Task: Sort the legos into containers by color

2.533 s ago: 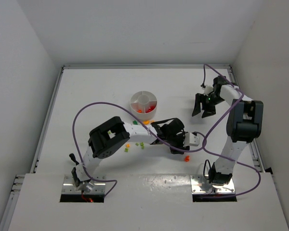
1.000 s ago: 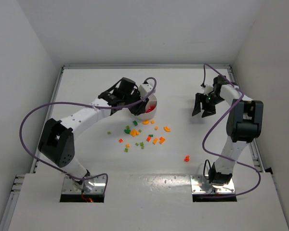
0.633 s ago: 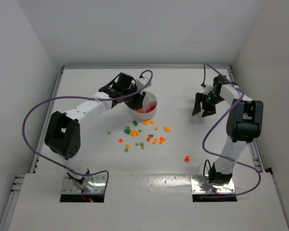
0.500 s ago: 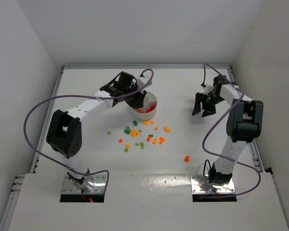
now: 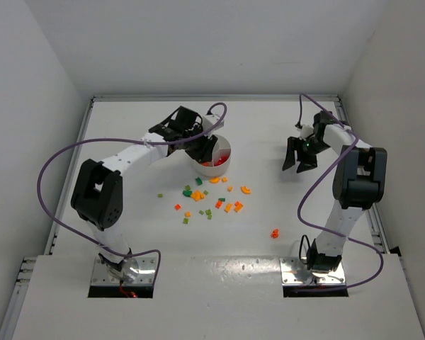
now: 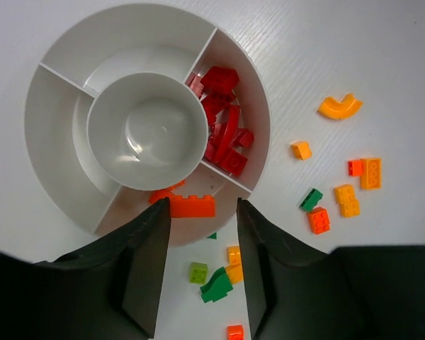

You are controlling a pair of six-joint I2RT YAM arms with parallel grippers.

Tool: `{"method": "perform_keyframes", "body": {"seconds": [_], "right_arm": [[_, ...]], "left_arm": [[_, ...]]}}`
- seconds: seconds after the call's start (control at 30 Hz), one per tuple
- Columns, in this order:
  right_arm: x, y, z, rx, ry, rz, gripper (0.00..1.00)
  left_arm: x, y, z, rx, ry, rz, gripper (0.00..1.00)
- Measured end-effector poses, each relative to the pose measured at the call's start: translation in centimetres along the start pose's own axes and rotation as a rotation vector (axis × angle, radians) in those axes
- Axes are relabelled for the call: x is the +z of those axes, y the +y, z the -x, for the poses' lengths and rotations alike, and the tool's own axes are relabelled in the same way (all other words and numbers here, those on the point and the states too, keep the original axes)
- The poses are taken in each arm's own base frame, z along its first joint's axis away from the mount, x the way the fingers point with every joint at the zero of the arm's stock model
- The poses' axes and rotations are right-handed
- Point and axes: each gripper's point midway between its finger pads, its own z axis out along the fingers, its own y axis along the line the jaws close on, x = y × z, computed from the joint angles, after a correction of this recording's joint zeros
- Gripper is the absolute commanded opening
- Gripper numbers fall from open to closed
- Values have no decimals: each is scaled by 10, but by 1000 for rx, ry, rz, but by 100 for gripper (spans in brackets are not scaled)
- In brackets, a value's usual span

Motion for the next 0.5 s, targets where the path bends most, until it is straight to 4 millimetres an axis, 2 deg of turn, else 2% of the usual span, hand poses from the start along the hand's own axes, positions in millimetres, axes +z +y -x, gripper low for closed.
{"method": "perform_keyframes", "body": {"seconds": [0.37, 0.4, 0.5], "right_arm": [[0, 0, 0, 0, 0, 0, 63], [0, 0, 0, 0, 1, 0, 63], [0, 0, 0, 0, 1, 0, 63]], "left_arm": [[-3, 9, -4, -17, 11, 17, 66], [-4, 11, -4, -18, 11, 22, 70], [-6, 14, -3, -19, 6, 31, 76]]}}
